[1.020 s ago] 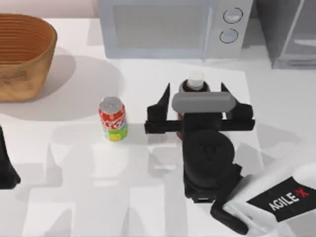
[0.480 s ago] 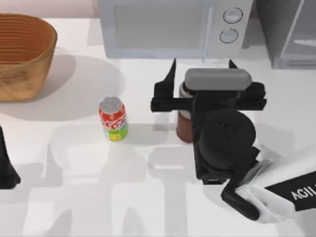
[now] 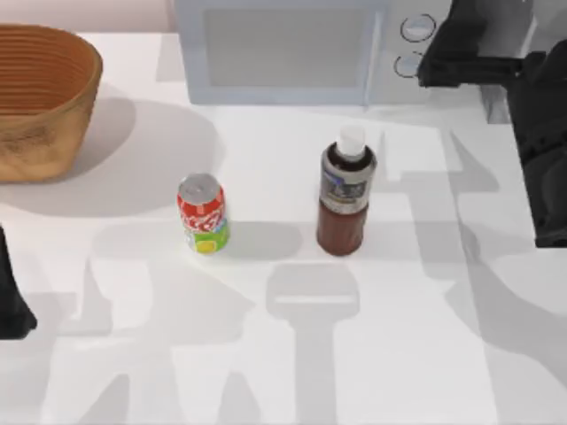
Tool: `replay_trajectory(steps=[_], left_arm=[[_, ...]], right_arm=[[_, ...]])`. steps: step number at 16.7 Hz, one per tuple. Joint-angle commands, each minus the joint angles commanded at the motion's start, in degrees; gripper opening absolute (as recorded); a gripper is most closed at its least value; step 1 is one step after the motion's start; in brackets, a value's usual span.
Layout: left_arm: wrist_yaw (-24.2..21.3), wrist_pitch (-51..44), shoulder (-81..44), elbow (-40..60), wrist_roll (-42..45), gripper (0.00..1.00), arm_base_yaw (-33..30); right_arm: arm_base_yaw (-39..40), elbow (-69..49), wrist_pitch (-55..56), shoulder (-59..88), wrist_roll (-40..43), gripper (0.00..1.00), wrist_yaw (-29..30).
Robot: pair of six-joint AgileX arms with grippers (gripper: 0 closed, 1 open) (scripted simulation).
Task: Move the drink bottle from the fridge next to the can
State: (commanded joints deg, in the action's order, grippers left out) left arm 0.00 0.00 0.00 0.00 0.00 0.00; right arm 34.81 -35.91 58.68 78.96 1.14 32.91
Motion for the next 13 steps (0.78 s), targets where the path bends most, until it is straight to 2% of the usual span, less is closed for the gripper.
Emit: replay_trajectory(steps=[7, 13], left_arm=[[0.00, 0.00, 0.00, 0.00, 0.00, 1.00, 0.00], [0.00, 0.00, 0.00, 0.00, 0.00, 1.00, 0.00]], right_arm=[[-16.62, 13.88, -23.56, -37.03, 0.11, 1.00, -17.54], [-28.76, 27.62, -46.26, -65.34, -0.50, 1.00, -28.18]])
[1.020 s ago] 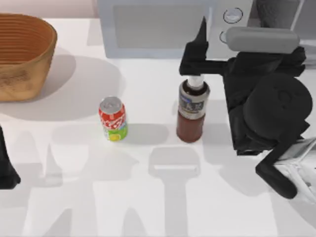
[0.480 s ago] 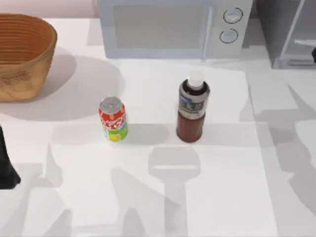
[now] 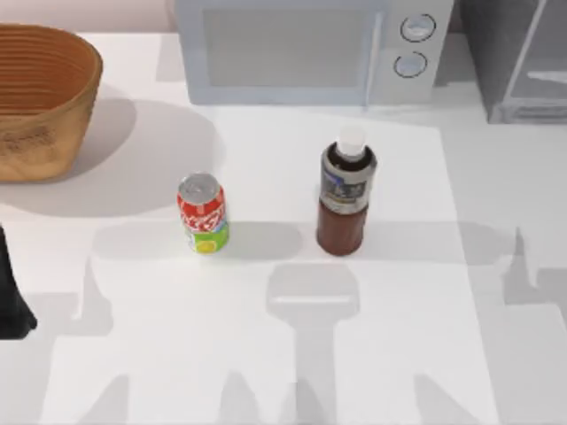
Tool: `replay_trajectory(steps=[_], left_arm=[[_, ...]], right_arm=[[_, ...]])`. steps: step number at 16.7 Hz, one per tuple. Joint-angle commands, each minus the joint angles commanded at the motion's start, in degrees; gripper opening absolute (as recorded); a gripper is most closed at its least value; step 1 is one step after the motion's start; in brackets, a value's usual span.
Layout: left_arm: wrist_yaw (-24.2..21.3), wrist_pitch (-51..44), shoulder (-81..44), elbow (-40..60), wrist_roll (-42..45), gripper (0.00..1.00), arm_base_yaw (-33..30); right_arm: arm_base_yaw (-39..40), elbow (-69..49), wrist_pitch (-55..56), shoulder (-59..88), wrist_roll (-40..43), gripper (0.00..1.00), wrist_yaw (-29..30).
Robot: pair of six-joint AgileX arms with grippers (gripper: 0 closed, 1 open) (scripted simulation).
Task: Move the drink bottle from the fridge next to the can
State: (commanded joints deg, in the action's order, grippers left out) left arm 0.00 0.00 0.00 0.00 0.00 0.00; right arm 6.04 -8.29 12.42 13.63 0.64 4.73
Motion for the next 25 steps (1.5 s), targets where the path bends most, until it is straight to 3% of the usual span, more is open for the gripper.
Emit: replay_trajectory(steps=[5, 15, 19, 25], left_arm=[[0.00, 0.00, 0.00, 0.00, 0.00, 1.00, 0.00], [0.00, 0.00, 0.00, 0.00, 0.00, 1.00, 0.00], [0.00, 0.00, 0.00, 0.00, 0.00, 1.00, 0.00], [0.00, 0.00, 0.00, 0.00, 0.00, 1.00, 0.00]], right_arm=[[-5.59, 7.61, -11.55, -12.66, -0.58, 1.00, -4.41], [-6.08, 5.77, -16.12, -16.26, -0.54, 1.00, -4.47], [-6.19, -0.68, -29.34, -24.10, -0.39, 1.00, -4.43], [-6.04, -13.15, -59.38, -39.47, -0.23, 1.00, -4.74]])
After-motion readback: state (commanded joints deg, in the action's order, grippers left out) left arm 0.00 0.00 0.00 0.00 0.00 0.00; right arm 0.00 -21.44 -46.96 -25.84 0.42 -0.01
